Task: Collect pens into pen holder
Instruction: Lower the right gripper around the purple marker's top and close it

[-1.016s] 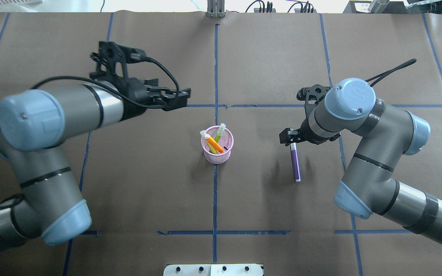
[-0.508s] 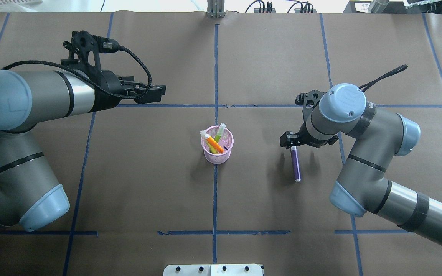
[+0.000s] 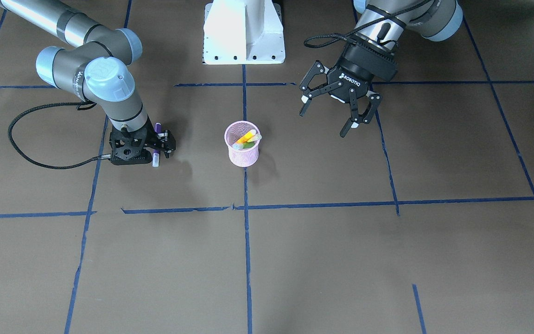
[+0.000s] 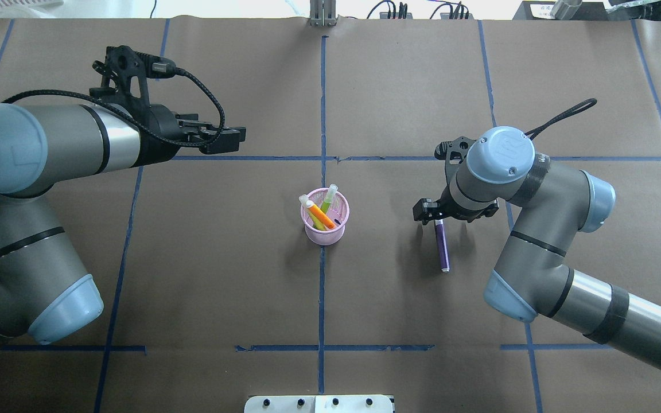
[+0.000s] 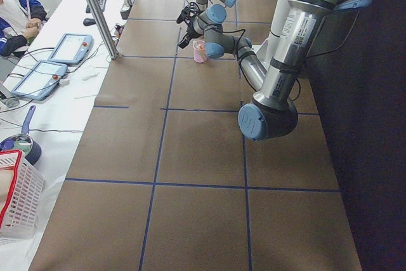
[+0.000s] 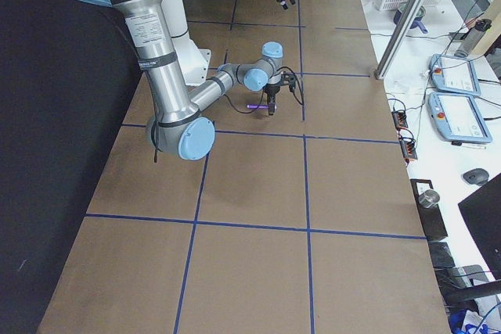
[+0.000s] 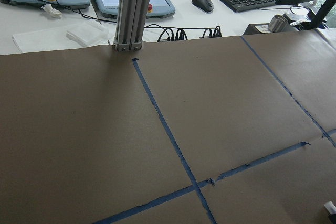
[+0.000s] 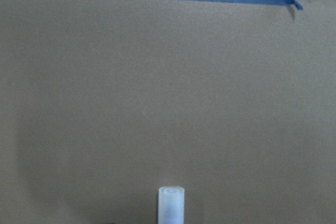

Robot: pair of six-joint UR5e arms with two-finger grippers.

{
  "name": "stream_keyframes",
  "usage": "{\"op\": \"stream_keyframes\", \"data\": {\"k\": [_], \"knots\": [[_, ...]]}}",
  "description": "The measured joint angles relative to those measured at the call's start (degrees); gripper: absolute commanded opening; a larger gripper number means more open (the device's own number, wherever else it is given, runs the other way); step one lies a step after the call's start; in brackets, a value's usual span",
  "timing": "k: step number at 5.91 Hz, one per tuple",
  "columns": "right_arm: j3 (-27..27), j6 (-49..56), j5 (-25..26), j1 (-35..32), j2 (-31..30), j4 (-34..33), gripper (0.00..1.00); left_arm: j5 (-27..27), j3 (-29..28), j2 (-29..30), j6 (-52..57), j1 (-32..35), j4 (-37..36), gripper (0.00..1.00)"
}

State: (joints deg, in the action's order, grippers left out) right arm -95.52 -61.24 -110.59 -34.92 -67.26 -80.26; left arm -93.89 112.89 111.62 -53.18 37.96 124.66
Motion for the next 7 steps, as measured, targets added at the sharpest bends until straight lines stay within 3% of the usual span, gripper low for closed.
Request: {"op": "stream_keyframes", "data": {"k": [1, 2, 6, 7], "knots": [[0.1, 0.0, -0.1, 0.1, 0.1, -0.1, 1.00, 0.0, -0.2, 0.0, 0.0, 0.0, 0.0, 1.00], [0.1, 0.0, -0.1, 0.3, 0.1, 0.0, 0.93, 0.0, -0.3, 0.0, 0.0, 0.0, 0.1, 1.00], [0.0, -0.4, -0.5, 0.7, 0.1, 0.0, 0.34, 0.1, -0.4, -0.7, -0.1, 0.0, 0.6, 1.00], [-0.1, -0.3, -0.8, 0.7, 0.1, 0.1, 0.14, 0.2, -0.3, -0.8, -0.1, 0.0, 0.6, 1.00]]}}
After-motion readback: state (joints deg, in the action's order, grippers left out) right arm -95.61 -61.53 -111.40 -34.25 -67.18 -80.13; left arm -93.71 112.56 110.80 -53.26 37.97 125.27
